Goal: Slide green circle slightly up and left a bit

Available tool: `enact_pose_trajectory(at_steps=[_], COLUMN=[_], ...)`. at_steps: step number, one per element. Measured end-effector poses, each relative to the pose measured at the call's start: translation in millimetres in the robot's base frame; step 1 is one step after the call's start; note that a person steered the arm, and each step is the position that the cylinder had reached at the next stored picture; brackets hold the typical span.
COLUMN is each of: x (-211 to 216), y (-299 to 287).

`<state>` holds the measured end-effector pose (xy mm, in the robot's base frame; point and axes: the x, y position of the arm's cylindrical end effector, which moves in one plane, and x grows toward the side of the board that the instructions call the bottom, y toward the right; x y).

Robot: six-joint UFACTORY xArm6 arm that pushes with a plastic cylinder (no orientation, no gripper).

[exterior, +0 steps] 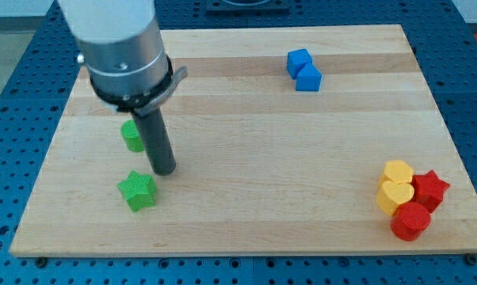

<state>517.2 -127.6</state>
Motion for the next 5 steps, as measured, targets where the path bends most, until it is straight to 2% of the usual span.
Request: enact_pose_trajectory(at_steps=[1,2,3,4,5], x=[-20.1,-59.5,-80.6,-81.6,-109.8], y=[-40.0,-57.2,-65.7,-65.7,-71.0])
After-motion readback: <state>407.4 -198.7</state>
